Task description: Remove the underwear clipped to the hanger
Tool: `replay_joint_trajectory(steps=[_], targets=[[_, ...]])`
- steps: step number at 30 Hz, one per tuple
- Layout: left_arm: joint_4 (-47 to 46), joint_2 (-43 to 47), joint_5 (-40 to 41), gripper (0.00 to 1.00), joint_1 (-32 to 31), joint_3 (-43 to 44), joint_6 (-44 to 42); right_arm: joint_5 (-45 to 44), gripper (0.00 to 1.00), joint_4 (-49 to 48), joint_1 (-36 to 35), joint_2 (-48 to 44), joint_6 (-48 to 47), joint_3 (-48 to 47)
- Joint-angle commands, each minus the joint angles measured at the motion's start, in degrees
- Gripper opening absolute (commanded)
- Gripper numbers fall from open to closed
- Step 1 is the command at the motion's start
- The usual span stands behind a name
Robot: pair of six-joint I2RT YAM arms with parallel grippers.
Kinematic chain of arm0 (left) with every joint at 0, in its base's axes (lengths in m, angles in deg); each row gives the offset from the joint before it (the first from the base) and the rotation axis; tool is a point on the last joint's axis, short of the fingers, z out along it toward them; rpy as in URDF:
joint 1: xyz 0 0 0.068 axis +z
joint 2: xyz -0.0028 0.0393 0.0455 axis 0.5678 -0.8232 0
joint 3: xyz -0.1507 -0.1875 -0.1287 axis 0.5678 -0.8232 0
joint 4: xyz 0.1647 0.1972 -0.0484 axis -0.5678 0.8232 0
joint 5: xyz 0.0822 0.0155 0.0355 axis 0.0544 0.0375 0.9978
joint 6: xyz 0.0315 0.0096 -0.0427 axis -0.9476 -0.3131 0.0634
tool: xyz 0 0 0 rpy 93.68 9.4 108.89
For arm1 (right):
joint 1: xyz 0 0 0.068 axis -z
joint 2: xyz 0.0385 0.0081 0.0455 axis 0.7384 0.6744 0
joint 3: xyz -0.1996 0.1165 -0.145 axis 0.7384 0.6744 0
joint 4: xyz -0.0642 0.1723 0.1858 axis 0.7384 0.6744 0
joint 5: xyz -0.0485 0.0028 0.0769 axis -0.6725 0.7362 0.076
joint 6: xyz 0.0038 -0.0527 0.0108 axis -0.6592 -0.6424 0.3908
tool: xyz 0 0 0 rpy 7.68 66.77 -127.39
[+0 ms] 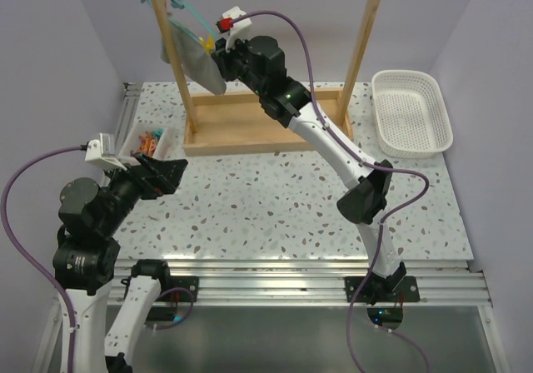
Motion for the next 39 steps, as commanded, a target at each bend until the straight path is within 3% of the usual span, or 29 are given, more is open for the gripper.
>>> replay_joint_trajectory(steps=[1, 10, 15, 19, 30, 39], targets=[[-0.33, 0.97, 0.56, 1.00, -0.12, -0.70, 1.27, -0.80, 0.00, -5.06, 0.00, -2.54, 1.20, -2.92], [-1.30, 2.12, 0.82, 1.00, -0.12, -1.75, 3.03, -9.93, 0.00, -11.47, 0.00, -8.51, 0.16, -3.11], [-1.83, 1.86, 0.74, 1.00, -0.12, -1.93, 3.64, -13.28, 0.00, -13.76, 0.00, -12.90, -1.08, 3.47], [-2.79, 1.33, 0.65, 1.00, -0.12, -2.02, 3.56, -14.25, 0.00, -22.61, 0.09, -19.83, -0.03, 14.63], [-4.90, -0.78, 0.21, 1.00, -0.12, -1.84, 2.77, -11.80, 0.00, -22.21, 0.53, -24.06, 2.00, 18.60], [-8.94, -4.91, -3.74, 1.00, -0.12, -0.88, -0.39, -8.45, 0.00, -20.80, 0.53, -38.04, 3.67, 39.86]])
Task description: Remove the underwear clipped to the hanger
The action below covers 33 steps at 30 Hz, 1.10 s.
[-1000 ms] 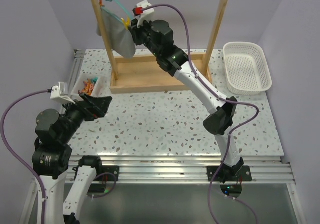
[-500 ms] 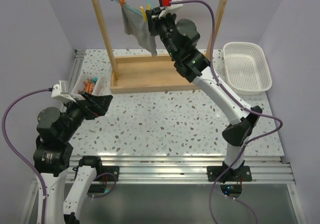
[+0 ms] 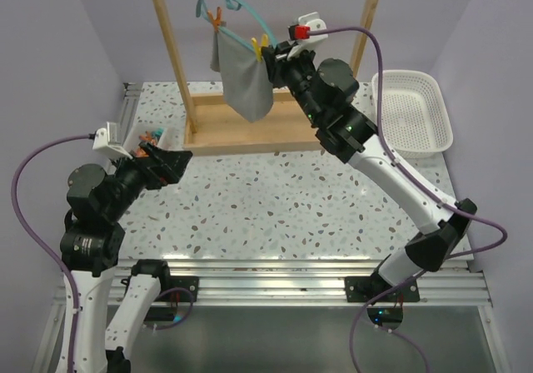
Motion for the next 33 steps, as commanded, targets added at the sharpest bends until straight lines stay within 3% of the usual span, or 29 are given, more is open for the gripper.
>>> replay_joint_trajectory(steps=[1, 6, 11, 16, 20, 23, 27, 33], targets=[[-5.19, -3.09, -3.52, 1.00, -0.12, 1.57, -2.73, 1.41, 0.00, -3.43, 0.18, -7.24, 1.13, 5.39], [-8.70, -6.61, -6.08, 1.00, -0.12, 5.26, -5.11, 2.89, 0.00, 0.18, 0.18, -15.42, 2.62, 15.07], [-12.74, -11.89, -11.17, 1.00, -0.12, 8.96, -5.11, 7.28, 0.00, 15.72, 0.18, -25.52, 7.63, 23.51], [-19.68, -15.40, -16.18, 1.00, -0.20, 7.30, -1.51, 16.49, 0.00, 29.35, 0.18, -32.55, 17.99, 30.10], [-24.52, -17.78, -17.07, 0.99, -2.04, 5.36, 1.39, 22.75, 0.00, 29.37, 0.09, -39.50, 30.27, 39.49], [-23.83, -21.11, -12.96, 0.96, -8.62, 6.06, 0.69, 24.96, 0.00, 30.24, 0.09, -43.02, 34.51, 42.59], [-19.44, -27.17, 1.86, 0.93, -24.50, 11.14, -2.03, 22.86, 0.00, 31.39, 0.18, -45.66, 36.11, 43.83], [-11.96, -32.63, 20.34, 0.91, -33.50, 15.81, -0.54, 21.09, 0.00, 34.29, 0.09, -45.75, 37.78, 41.46]])
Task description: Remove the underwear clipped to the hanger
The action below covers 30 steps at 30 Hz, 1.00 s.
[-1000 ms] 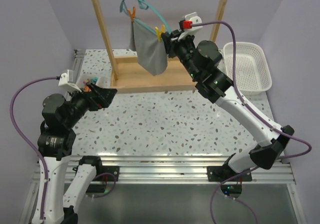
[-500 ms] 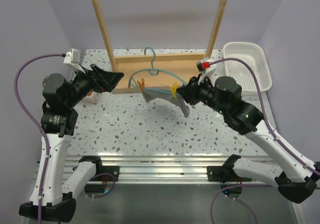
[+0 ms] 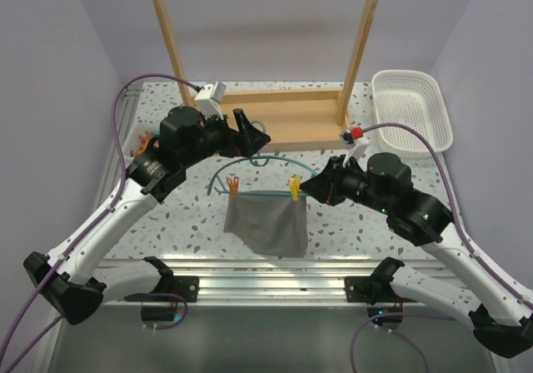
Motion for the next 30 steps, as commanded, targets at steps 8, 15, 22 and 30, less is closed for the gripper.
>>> replay_joint_trajectory(steps=[8, 15, 22, 30], targets=[[9.82, -10.04, 25.68, 0.85, -12.64, 13.49, -0.76, -1.58, 0.00, 1.75, -0.02, -3.12, 3.84, -2.83], [12.90, -13.56, 28.57, 0.73, -15.20, 14.73, 0.55, -2.90, 0.00, 1.49, -0.02, -3.56, 4.37, -3.44], [12.20, -12.16, 31.49, 0.71, -15.20, 14.56, -0.59, -3.07, 0.00, 1.58, -0.02, -3.91, 4.28, -3.36], [8.07, -16.55, 20.51, 0.38, -15.20, 12.28, -1.47, -0.79, 0.00, 0.35, -0.02, -4.27, 4.72, -2.92]])
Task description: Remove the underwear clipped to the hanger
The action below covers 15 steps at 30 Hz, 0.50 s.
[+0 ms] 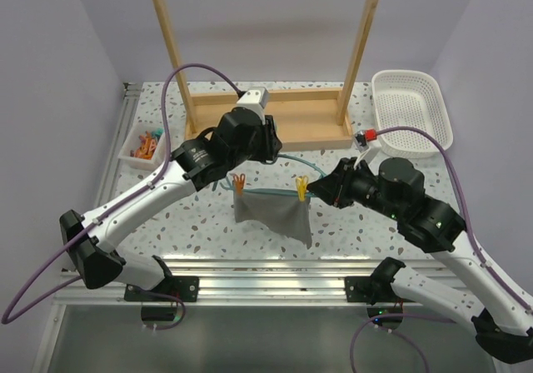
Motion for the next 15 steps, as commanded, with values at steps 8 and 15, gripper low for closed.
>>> replay_joint_trajectory(steps=[8, 15], targets=[[-2.24, -1.64, -4.33, 0.00, -0.10, 1.24, -3.44, 2.28, 0.00, -3.00, -0.02, 0.55, 0.88, -3.03], [2.93, -4.97, 1.02, 0.00, -0.01, 5.10, -2.92, -13.08, 0.96, 11.20, -0.02, 3.62, -4.39, -10.31]])
